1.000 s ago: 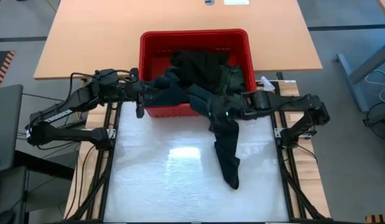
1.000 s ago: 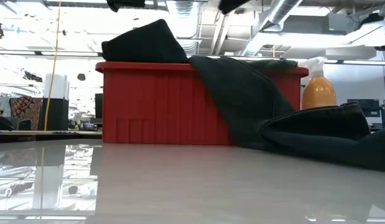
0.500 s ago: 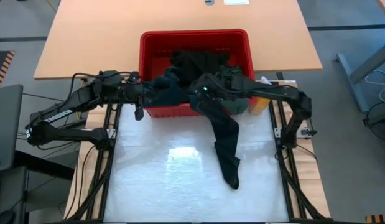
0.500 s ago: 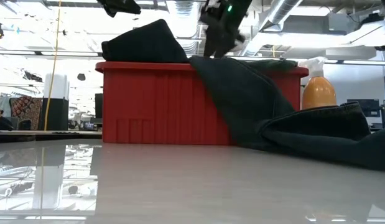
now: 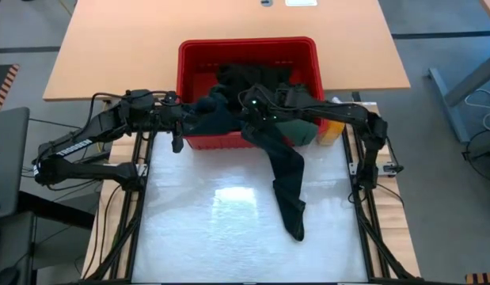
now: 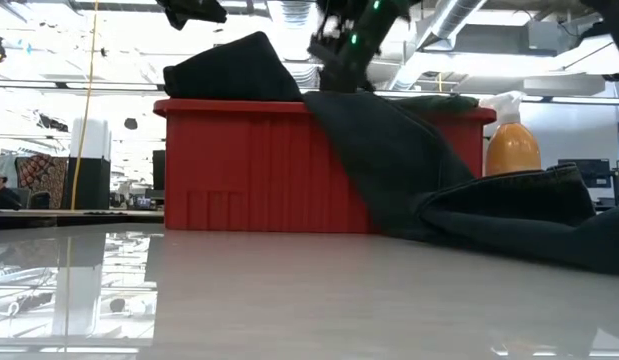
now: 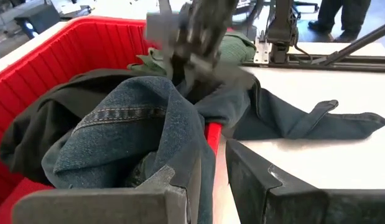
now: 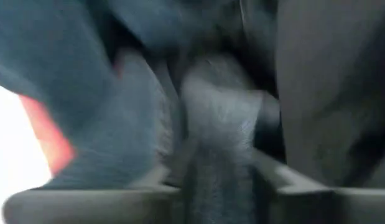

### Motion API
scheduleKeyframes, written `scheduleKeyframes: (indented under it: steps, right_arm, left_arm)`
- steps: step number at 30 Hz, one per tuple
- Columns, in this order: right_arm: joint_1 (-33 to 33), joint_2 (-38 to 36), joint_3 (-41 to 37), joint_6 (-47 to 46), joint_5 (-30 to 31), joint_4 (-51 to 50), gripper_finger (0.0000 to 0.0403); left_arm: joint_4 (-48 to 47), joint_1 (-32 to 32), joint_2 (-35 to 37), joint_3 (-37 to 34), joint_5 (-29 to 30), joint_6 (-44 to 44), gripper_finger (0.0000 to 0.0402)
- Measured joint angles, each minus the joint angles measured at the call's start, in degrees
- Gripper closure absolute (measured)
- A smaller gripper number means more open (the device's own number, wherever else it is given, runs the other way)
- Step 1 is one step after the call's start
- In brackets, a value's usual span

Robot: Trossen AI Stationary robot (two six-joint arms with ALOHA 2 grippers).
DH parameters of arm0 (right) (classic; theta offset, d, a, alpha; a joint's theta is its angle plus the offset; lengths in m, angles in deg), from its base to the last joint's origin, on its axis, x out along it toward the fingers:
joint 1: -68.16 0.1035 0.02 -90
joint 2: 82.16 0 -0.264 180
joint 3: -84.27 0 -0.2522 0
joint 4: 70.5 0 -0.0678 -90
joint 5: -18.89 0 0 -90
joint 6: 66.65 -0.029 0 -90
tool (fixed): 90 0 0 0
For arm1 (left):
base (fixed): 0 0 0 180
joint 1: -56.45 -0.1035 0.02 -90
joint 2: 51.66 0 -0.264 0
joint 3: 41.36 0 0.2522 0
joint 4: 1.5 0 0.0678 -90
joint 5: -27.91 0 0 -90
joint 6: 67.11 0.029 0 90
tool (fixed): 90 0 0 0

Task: Fold laundry
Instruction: Remove the black pants from the red bin

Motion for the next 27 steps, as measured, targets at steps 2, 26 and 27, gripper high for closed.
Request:
scheduleKeyframes:
  steps: [2, 26, 27]
  right_arm:
    - [0.1, -2.3, 1.0, 2.1, -0.7, 1.5, 0.0375]
    - [28.0, -26.9, 5.7, 8.2, -48.2, 14.9, 0.0379]
    - [30.2, -26.3, 5.7, 8.2, -48.3, 13.2, 0.0379]
  left_arm:
    - [0.0, 0.0, 0.0, 0.0, 0.4, -0.5, 0.0335]
    - [10.8, 0.0, 0.0, 0.0, -6.3, 7.6, 0.0335]
    - [10.6, 0.0, 0.0, 0.0, -5.8, 8.0, 0.0335]
